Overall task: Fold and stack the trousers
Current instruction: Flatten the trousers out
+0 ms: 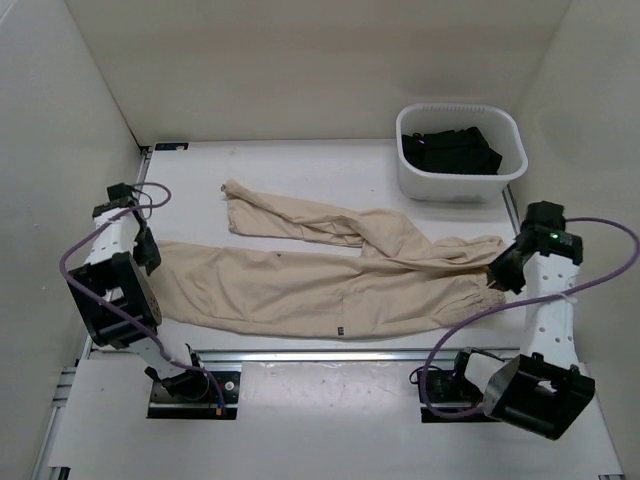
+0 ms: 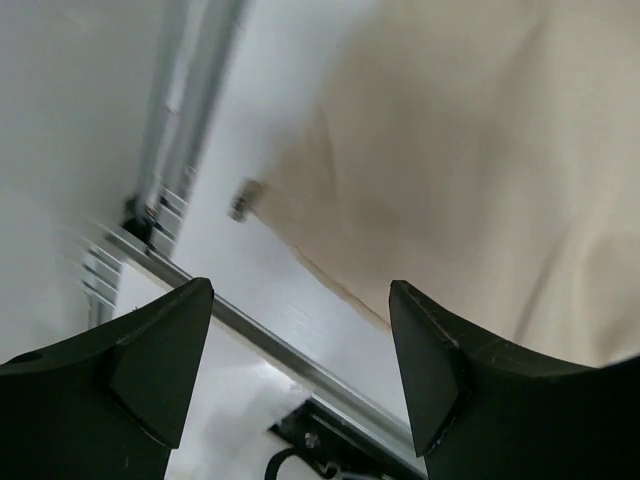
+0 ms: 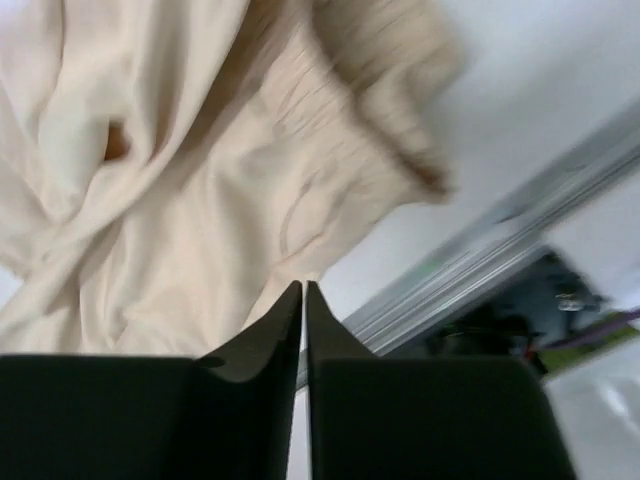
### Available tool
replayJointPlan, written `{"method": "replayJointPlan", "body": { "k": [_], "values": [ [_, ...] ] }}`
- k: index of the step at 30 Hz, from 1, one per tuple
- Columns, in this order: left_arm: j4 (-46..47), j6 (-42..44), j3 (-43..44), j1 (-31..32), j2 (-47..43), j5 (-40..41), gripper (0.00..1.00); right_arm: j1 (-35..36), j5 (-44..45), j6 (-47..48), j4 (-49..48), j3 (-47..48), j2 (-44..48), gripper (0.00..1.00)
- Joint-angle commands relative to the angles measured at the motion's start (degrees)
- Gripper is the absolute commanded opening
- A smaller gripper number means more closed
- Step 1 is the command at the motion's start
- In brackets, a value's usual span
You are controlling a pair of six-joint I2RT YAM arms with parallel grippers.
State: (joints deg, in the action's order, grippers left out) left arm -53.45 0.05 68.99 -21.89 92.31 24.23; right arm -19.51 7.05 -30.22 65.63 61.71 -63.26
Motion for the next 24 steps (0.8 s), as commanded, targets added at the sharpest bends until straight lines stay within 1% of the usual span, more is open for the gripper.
{"method": "replayJointPlan", "body": {
  "k": [1, 2, 4, 6, 7, 8, 10, 12, 14, 15, 17, 18, 20, 21, 23, 24],
  "values": [
    [0.97, -0.05, -5.61, 0.27, 2.95, -2.17, 0.82, 8.14, -5.63, -8.25, -6.1, -7.99, -2.11, 0.04],
    [2.2, -0.05, -7.36, 0.27, 2.96, -2.17, 0.81, 9.3, -5.64, -9.32, -11.61, -9.49, -4.91, 0.0],
    [4.4, -0.05, -7.91, 0.27, 5.41, -2.17, 0.81, 10.19, -5.12, -12.39, -15.51, -11.61, -8.52, 0.0],
    [5.45, -0.05, -9.83, -0.25, 6.04, -0.42, 0.81, 10.19, -4.42, -13.19, -19.64, -12.32, -14.41, 0.0],
    [6.07, -0.05, -10.71, -0.26, 6.73, 0.37, 0.81, 10.19, -3.02, -13.81, -19.66, -12.32, -16.43, 0.0],
    [7.91, -0.05, -12.63, -1.82, 6.74, 1.6, 0.81, 9.15, -1.79, -14.51, -19.66, -12.32, -19.85, 0.0],
    [9.41, -0.05, -14.67, -3.41, 6.74, 2.92, 0.81, 6.87, -1.25, -16.18, -17.99, -12.32, -21.72, 0.0],
    [10.21, -0.05, -17.39, -5.79, 7.36, 3.54, 0.8, 6.32, -1.25, -17.76, -17.99, -16.78, -20.41, 0.0],
    [10.91, -0.05, -19.06, -7.11, 7.36, 3.55, 0.8, 3.96, -0.37, -21.09, -17.99, -20.65, -16.83, 0.0],
    [10.91, -0.05, -20.29, -8.33, 6.75, 3.55, 0.79, 2.04, -0.37, -22.07, -17.99, -24.67, -15.5, 0.0],
    [10.91, -0.05, -21.08, -9.74, 6.04, 4.07, 0.79, -0.17, -0.37, -24.09, -17.99, -28.12, -12.07, 0.0],
    [10.91, -0.05, -21.79, -9.75, 5.17, 4.86, 0.79, -2.44, 0.24, -24.1, -17.47, -29.36, -11.27, 0.0],
    [10.3, -0.05, -21.79, -10.27, 3.24, 6.09, 0.79, -4.83, 1.56, -24.63, -15.8, -30.68, -9.34, 0.0],
    [9.08, -0.05, -21.79, -10.28, 2.44, 6.09, 0.8, -6.49, 2.35, -24.63, -14.83, -30.69, -8.55, 0.0],
    [6.0, -0.05, -18.99, -10.28, 0.86, 5.57, 0.83, -7.04, 4.36, -23.58, -12.11, -28.86, -5.21, 0.01],
    [4.6, -0.05, -17.42, -10.28, 0.24, 4.0, 0.88, -7.04, 4.38, -22.7, -11.49, -27.71, -4.07, 0.05]
  ]
}}
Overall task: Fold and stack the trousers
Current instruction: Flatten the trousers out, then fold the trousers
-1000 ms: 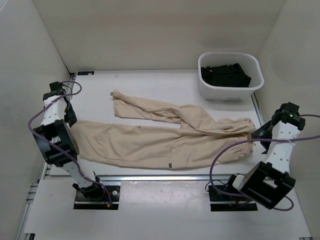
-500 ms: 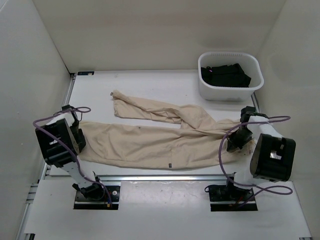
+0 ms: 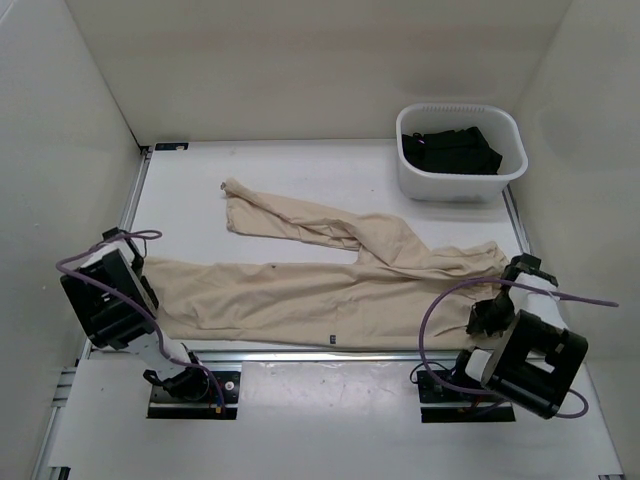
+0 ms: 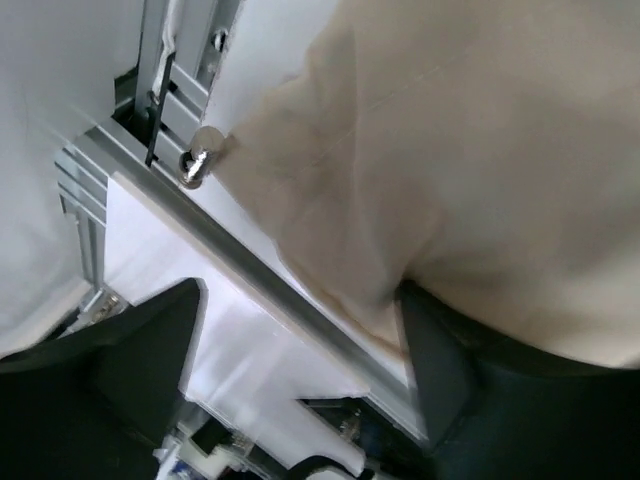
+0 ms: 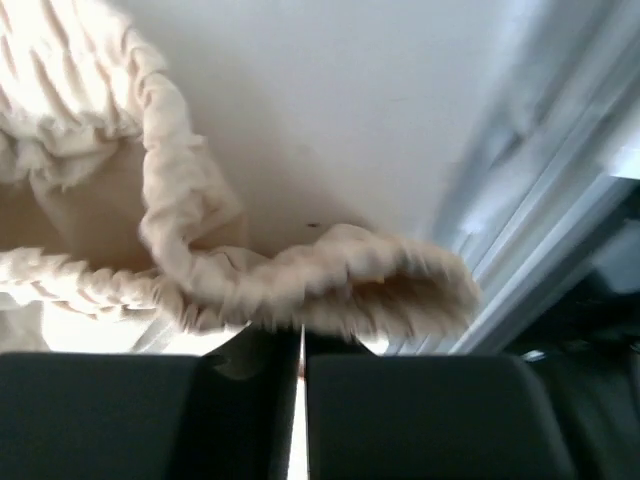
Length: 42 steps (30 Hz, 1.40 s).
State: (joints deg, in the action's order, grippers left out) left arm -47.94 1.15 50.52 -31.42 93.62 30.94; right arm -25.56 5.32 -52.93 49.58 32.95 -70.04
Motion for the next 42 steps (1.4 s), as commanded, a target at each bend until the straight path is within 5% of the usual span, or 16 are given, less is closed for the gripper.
{"method": "replayJointPlan", "body": {
  "k": [1, 9, 13, 17, 20, 25, 37, 39, 40, 42],
  "values": [
    [-2.58, -1.15, 5.51, -0.75, -1.95, -3.94, 0.97, -0.98, 6.1, 1.23, 5.43, 2.28, 4.8, 0.11],
    [-19.81, -1.15, 42.08, 4.87, 0.5, -34.24, 1.0, 0.78, 6.29, 4.86, 19.4, 18.63, 11.75, 0.65],
    [-17.37, -1.15, 51.86, 9.86, 7.5, -60.66, 1.0, 0.78, 3.48, 2.84, 19.41, 22.94, 14.05, 0.72],
    [-14.63, -1.15, 72.78, 15.93, 24.2, -67.66, 1.0, 1.3, 1.36, 4.84, 16.43, 30.58, 8.44, 0.73],
    [-14.38, -1.15, 85.06, 22.24, 36.67, -64.37, 1.0, 1.92, 0.49, 9.32, 14.06, 37.17, -0.23, 0.75],
    [-5.34, -1.15, 83.08, 30.97, 43.13, -50.82, 1.0, 1.92, -2.16, 15.48, 12.56, 44.12, -10.54, 0.76],
    [2.94, -1.15, 81.59, 33.18, 48.49, -47.46, 1.0, 1.92, -3.56, 19.88, 6.85, 45.89, -27.24, 0.8],
    [2.94, -1.15, 79.3, 33.18, 48.49, -47.46, 0.83, 1.92, -6.28, 19.88, 6.84, 45.89, -30.93, 0.8],
    [2.94, -1.15, 78.51, 33.18, 48.49, -47.46, 0.51, 1.92, -7.59, 19.88, 6.84, 45.89, -32.86, 0.77],
    [2.94, -1.15, 76.13, 33.18, 47.79, -46.06, 0.16, 1.92, -9.71, 19.88, 6.32, 45.89, -34.1, 0.69]
  ]
}}
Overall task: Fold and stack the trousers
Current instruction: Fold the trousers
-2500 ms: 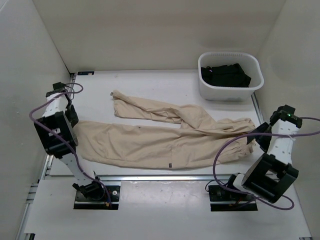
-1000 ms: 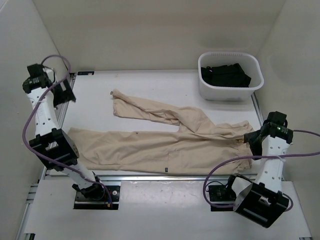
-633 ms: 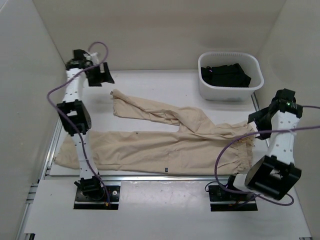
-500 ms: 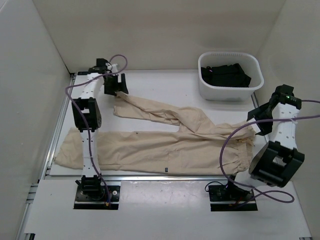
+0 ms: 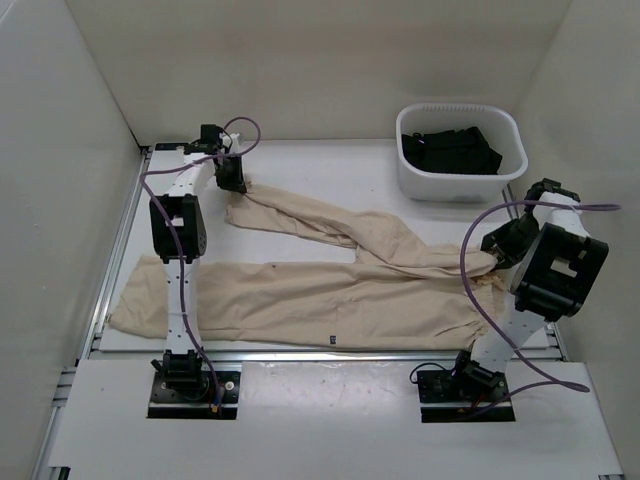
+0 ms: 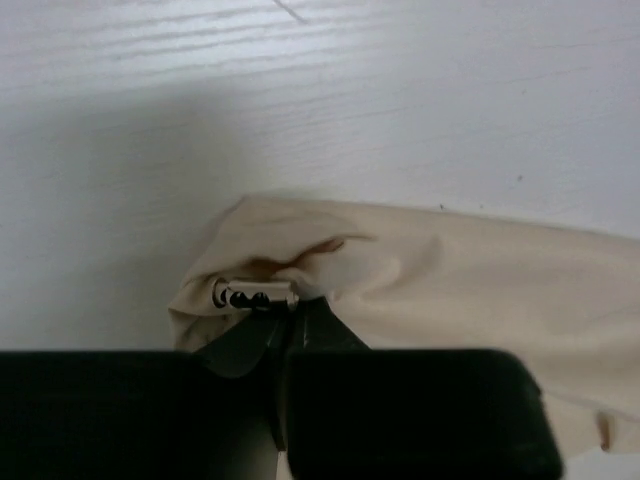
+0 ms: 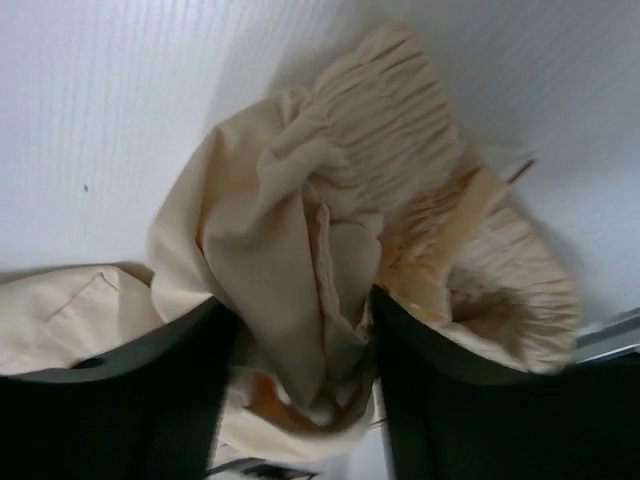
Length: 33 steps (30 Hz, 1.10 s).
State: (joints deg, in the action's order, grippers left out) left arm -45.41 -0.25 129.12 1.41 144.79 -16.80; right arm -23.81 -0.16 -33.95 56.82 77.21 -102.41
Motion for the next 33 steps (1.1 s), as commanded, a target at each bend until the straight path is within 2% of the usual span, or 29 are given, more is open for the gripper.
{"method": "replayJointPlan", "body": {
  "k": [1, 3, 4, 5, 8, 14, 17, 19, 22, 25, 27, 29, 33],
  "values": [
    [0.41, 0.25, -3.08, 0.35, -4.77, 2.98, 0.14, 0.17, -6.14, 0.91, -1.7, 1.11, -1.74, 0.53],
    [0.41, 0.25, -4.31, 0.35, -6.44, 8.08, 0.14, 0.17, -6.16, 1.44, -1.71, 1.1, -1.74, 0.24],
    [0.41, 0.25, -4.32, 0.35, -7.58, 9.92, 0.14, 0.17, -6.16, 1.96, -1.1, 1.1, -0.96, 0.04],
    [0.41, 0.25, -5.01, 0.35, -10.47, 13.42, 0.14, 0.17, -4.51, 2.66, -1.09, 2.32, -0.25, 0.0],
    [0.41, 0.25, -7.38, -0.17, -18.01, 19.76, 0.14, 0.17, -1.43, 4.77, 1.8, 4.43, 3.52, 0.0],
    [0.41, 0.25, -14.32, -4.12, -33.84, 23.29, 0.14, 0.17, 3.24, 7.93, 4.27, 3.74, 11.35, 0.0],
    [0.41, 0.25, -21.87, -5.71, -39.03, 27.51, 0.14, 0.17, 1.31, 9.08, 3.65, 2.24, 12.15, 0.0],
    [0.41, 0.25, -28.37, -6.41, -41.25, 27.52, 0.14, 0.17, 1.31, 9.08, 3.13, 1.45, 12.15, 0.0],
    [-0.21, 0.25, -37.06, -6.42, -45.03, 26.47, 0.14, 0.17, -0.53, 9.61, 1.73, -1.7, 11.1, 0.06],
    [-3.01, 0.25, -44.18, -6.42, -48.28, 25.41, 0.14, 0.17, -1.59, 10.84, 1.72, -4.17, 10.48, 0.41],
    [-3.89, 0.25, -47.89, -6.42, -50.99, 24.71, 0.14, 0.17, -1.59, 11.36, 2.25, -5.31, 10.48, 0.6],
    [-4.42, 0.25, -52.9, -6.42, -52.85, 24.71, 0.14, -0.44, 0.5, 11.37, 3.82, -6.54, 12.57, 0.6],
    [-5.04, 0.25, -59.06, -6.42, -57.16, 24.71, 0.14, -0.44, 2.62, 5.5, 4.53, -6.55, 19.34, 0.6]
  ]
}}
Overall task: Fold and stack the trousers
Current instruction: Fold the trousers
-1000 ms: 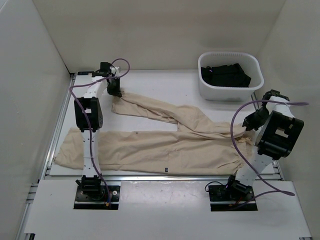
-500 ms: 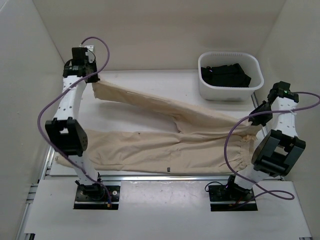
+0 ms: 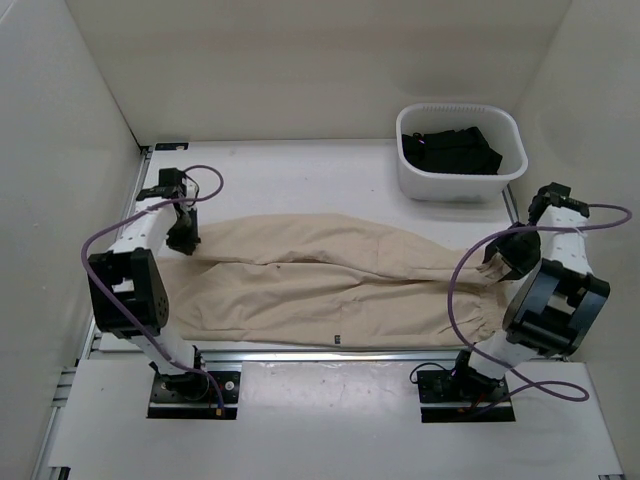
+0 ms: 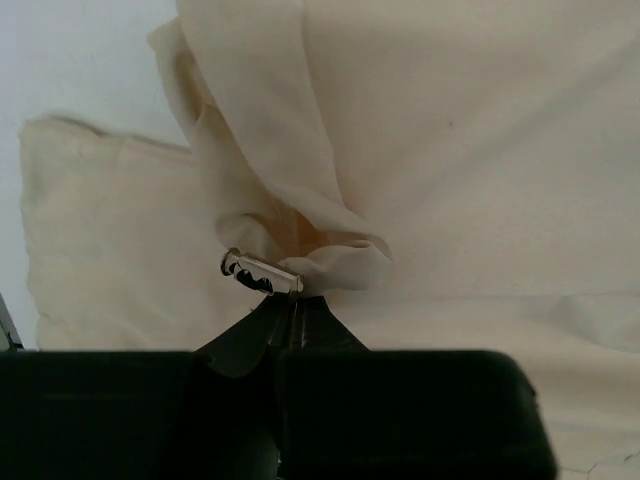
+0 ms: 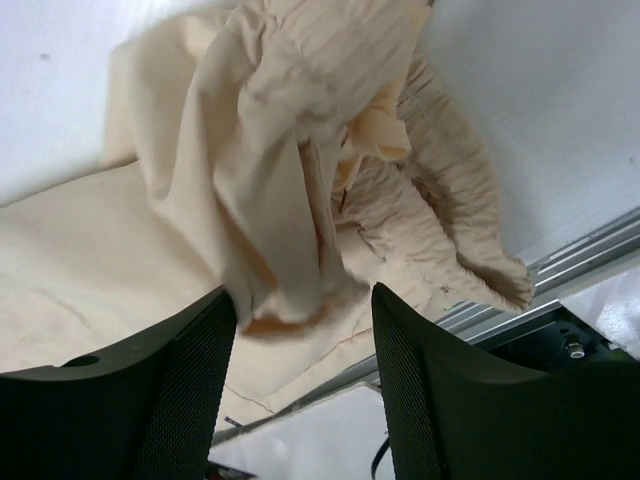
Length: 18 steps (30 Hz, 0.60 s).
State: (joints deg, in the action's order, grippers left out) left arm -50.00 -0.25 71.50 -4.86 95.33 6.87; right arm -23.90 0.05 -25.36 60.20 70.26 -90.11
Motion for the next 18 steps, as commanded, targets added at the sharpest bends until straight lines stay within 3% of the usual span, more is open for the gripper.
{"method": "replayJointPlan", "body": {
  "k": [1, 6, 10, 13, 18],
  "values": [
    [-0.45, 0.25, -2.33, -0.15, -8.83, 1.04, 0.14, -0.36, 2.41, -4.24, 1.66, 0.4, 8.27, 0.61],
    [-0.97, 0.25, -5.15, -0.15, -9.55, 1.65, 0.14, -0.36, -3.73, -12.15, 0.89, 1.02, 12.23, 0.63],
    [-0.98, 0.25, -5.15, -0.67, -9.02, 2.18, 0.14, -0.36, -10.32, -18.47, -3.24, -7.74, 12.23, 0.75],
    [-0.98, 0.25, -3.57, -1.81, -7.8, 2.18, 0.14, -0.36, -13.58, -22.69, -9.83, -11.63, 9.7, 0.78],
    [-0.98, 0.25, -0.59, -3.66, -6.56, 2.18, 0.14, 0.17, -13.51, -24.73, -13.27, -6.13, 2.31, 0.73]
  ]
}}
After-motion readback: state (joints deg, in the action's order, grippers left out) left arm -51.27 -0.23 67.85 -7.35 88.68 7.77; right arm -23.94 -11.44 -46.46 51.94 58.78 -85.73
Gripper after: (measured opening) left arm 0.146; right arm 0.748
